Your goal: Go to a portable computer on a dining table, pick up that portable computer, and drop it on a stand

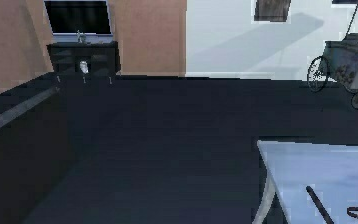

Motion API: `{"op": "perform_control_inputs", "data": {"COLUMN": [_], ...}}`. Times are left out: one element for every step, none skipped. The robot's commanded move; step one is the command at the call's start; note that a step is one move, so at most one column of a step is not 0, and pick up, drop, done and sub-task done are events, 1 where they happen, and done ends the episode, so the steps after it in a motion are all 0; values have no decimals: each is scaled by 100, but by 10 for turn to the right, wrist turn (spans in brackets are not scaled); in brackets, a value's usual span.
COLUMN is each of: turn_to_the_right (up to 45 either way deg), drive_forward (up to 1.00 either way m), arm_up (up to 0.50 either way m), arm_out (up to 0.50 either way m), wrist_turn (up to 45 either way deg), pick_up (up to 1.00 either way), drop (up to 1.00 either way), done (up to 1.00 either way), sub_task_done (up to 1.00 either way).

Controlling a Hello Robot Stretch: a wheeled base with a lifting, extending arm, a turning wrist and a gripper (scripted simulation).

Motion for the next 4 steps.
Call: {"op": "perform_control_inputs", "data": {"turn_to_the_right": [0, 0, 0, 0], "drive_forward": [0, 0, 0, 0], "arm_up": [0, 0, 0, 0], "arm_out": [0, 0, 0, -42], "wrist_turn": [-450, -450, -30, 0], "pick_up": [0, 0, 0, 0], "drop": [0, 0, 0, 0], "done": [0, 0, 0, 0], "sub_task_done": [0, 0, 0, 0]}}
